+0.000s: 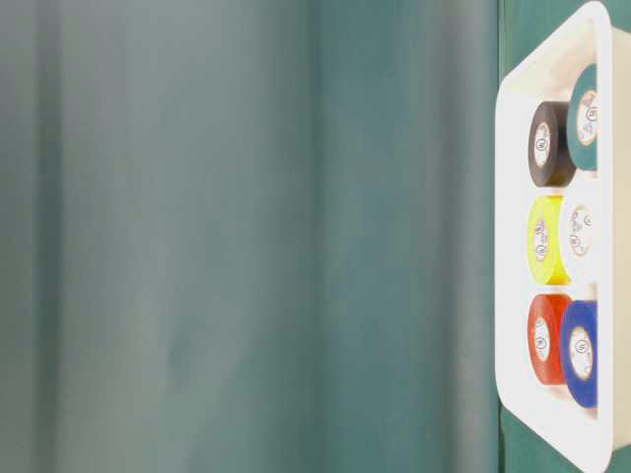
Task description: Put the tape alternately from left to right into the white case.
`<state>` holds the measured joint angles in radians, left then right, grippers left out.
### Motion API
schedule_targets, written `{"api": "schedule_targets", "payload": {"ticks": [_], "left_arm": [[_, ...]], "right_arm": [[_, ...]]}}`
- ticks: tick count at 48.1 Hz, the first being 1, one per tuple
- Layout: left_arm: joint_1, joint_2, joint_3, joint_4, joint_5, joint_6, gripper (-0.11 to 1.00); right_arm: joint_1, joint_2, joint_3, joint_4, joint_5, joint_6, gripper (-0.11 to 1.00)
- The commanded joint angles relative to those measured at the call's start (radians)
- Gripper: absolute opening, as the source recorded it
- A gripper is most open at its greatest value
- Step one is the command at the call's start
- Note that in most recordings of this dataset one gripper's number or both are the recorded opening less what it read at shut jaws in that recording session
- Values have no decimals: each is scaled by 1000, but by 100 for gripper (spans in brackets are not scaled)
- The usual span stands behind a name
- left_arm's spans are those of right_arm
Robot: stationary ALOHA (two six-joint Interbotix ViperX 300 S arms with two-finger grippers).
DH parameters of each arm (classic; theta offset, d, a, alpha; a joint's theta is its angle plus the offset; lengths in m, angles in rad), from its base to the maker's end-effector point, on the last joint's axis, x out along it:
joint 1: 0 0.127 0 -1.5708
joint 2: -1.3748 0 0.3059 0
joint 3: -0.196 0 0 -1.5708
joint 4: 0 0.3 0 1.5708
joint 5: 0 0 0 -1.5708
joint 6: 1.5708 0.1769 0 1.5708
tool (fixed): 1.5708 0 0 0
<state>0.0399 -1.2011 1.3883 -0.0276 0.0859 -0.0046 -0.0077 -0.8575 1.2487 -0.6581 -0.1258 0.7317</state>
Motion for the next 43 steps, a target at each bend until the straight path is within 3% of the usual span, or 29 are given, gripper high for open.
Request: {"api": "schedule_targets", "payload": {"ticks": [1,43], "left_arm": [[3,6,-5,-2,-5,0,95],[9,-18,46,2,-5,6,95]], "right_arm": [[-2,-2,-8,3,-9,2,83],[-2,-78,109,2,-8,3,82]]}}
